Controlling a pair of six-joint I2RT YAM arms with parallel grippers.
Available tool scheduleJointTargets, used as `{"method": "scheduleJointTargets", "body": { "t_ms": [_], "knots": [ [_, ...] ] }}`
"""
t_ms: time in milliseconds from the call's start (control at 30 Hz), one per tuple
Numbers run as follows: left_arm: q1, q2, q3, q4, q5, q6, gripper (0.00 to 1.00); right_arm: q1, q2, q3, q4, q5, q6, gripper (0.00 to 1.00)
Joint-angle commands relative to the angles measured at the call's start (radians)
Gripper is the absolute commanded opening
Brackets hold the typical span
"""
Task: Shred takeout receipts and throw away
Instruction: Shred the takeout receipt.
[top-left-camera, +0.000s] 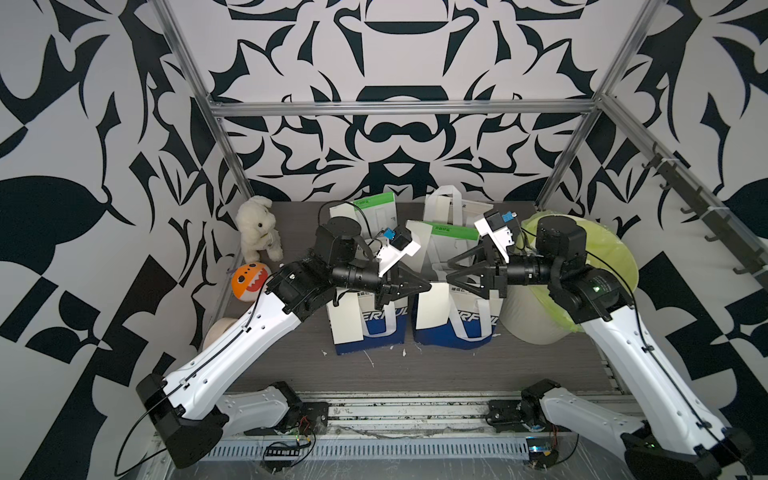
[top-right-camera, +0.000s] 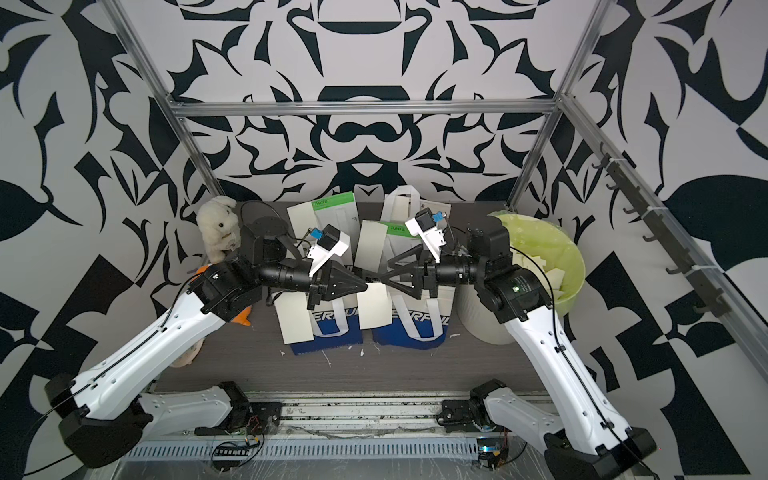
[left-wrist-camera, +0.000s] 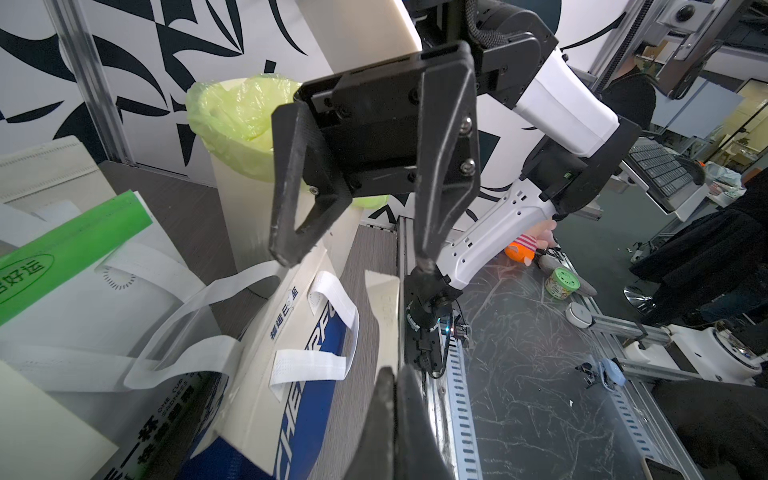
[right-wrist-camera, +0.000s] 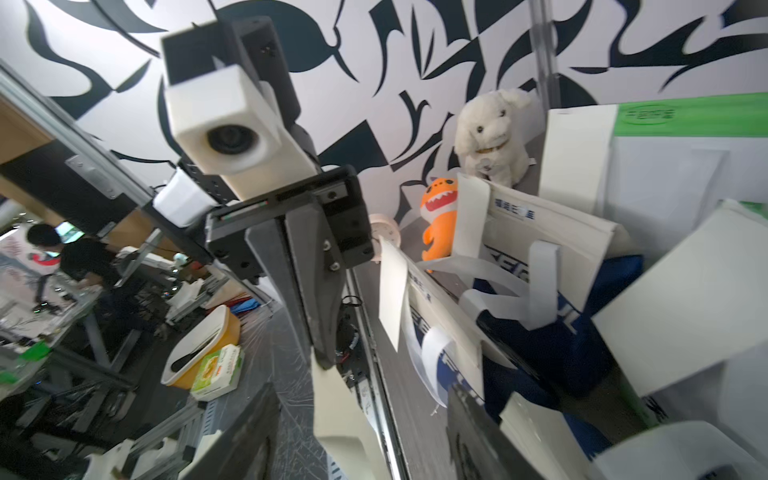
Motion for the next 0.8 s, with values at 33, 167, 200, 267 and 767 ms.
{"method": "scheduleJointTargets", "body": {
  "t_ms": [33,167,200,267,767],
  "knots": [
    [-0.004,-0.013,-0.011,-0.007,0.001,0.015,0.0,0.0,0.0,-0.016,0.1,-0.138,0.07,0.6],
    [-0.004,-0.011,-0.011,-0.003,-0.001,0.015,0.0,0.0,0.0,-0.036,0.099,-0.143,0.061,0.63],
    [-0.004,-0.011,-0.011,-0.002,-0.002,0.014,0.0,0.0,0.002,-0.039,0.099,-0.145,0.059,0.63],
    [-0.004,-0.009,-0.01,-0.003,-0.004,0.012,0.0,0.0,0.008,-0.041,0.099,-0.152,0.06,0.63],
    [-0.004,0.008,-0.007,0.004,-0.04,0.009,0.0,0.015,-0.017,-0.077,0.09,-0.122,0.062,0.34]
  ]
}}
